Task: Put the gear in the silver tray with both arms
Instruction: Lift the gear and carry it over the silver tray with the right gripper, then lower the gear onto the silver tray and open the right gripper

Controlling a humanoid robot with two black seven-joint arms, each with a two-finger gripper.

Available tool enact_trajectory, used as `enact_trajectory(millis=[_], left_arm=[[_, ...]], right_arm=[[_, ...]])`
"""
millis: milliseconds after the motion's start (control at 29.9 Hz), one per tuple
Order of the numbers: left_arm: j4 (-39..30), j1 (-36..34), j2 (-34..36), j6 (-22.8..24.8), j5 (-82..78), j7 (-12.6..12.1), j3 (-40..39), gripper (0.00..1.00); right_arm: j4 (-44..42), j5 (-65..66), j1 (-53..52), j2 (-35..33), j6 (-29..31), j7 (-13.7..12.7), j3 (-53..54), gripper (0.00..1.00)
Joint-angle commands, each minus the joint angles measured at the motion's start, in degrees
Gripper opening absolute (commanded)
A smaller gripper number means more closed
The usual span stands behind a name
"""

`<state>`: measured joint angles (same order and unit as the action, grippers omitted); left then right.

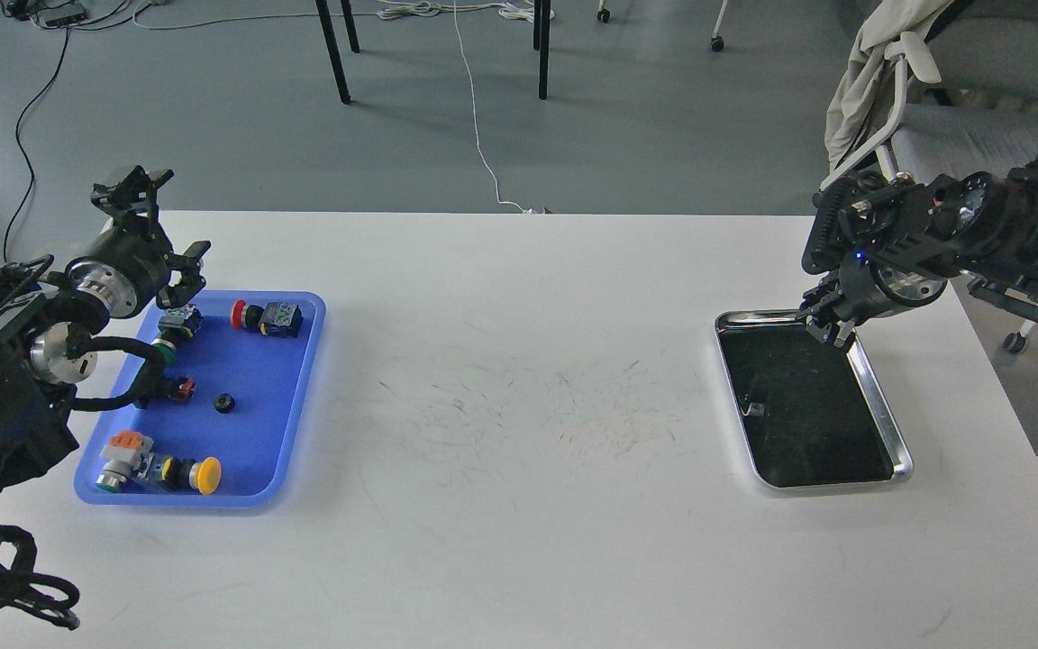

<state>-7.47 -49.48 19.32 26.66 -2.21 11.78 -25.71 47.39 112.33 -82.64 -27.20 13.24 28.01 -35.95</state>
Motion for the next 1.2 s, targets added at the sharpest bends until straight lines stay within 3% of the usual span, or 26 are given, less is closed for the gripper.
enact_trajectory(millis=[0, 301, 769, 1103, 1170], left_arm=[[0.0, 0.1, 0.9, 1.0, 0.0, 0.0, 0.0, 0.99], [0.0, 0.6, 3.0, 1.3, 0.1, 0.0, -0.1, 0.99], [0.0, 1.2, 3.2, 1.3, 0.2, 0.1, -0.3, 0.99], [0.1, 1.3, 3.1, 1.3, 0.2, 0.1, -0.4, 0.99], [0.1, 1.3, 3.1, 1.3, 0.2, 0.1, -0.4, 0.99]], right_arm=[[-2.5, 0.0, 1.8, 0.7, -0.1, 0.0, 0.1, 0.01], [-8.8, 0.0, 7.6, 3.6, -1.2, 0.0, 1.1, 0.01], [-9.0, 0.0, 9.3, 6.5, -1.2, 0.0, 2.5, 0.02], [-8.9, -0.2, 9.4, 6.2, -1.3, 0.0, 3.1, 0.27], [-8.9, -0.8, 9.4, 5.9, -1.2, 0.0, 4.1, 0.39]])
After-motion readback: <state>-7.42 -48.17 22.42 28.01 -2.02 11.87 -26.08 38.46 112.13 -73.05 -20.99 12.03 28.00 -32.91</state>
